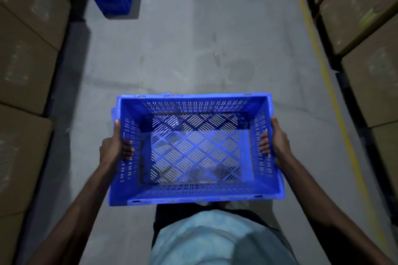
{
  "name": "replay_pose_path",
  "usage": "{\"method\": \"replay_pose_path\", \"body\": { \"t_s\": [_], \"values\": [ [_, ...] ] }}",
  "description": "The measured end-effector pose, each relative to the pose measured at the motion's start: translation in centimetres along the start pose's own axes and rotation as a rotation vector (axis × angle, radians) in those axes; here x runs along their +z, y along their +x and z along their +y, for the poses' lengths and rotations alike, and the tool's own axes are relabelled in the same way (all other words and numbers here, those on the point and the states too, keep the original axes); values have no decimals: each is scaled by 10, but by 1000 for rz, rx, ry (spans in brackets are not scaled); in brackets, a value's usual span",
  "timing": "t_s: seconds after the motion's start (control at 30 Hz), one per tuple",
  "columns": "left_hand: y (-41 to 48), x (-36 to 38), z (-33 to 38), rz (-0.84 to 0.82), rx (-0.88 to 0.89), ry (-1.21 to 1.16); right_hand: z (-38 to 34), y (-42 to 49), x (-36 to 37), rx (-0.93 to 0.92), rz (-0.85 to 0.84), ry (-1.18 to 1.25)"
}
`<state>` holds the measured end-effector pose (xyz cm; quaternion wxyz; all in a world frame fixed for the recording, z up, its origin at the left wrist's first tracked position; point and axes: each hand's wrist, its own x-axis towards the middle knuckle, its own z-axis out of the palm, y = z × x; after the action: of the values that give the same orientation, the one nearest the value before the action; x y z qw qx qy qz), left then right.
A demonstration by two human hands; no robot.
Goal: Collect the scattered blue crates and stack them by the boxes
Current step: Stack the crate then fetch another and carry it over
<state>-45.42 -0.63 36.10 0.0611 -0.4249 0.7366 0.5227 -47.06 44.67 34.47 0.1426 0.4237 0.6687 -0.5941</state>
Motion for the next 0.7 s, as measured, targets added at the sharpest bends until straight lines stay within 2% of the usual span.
{"method": "replay_pose_path", "body": {
  "t_s": [0.27, 0.5, 0.7],
  "values": [
    [38, 139, 142, -35, 49, -67, -137, 126, -47, -58, 49, 27],
    [157, 235, 258, -55, 38, -99, -265, 250, -15, -95, 113, 38],
    [245, 286, 376, -68, 10, -133, -401, 332, 23, -113, 127, 28]
  ]
}}
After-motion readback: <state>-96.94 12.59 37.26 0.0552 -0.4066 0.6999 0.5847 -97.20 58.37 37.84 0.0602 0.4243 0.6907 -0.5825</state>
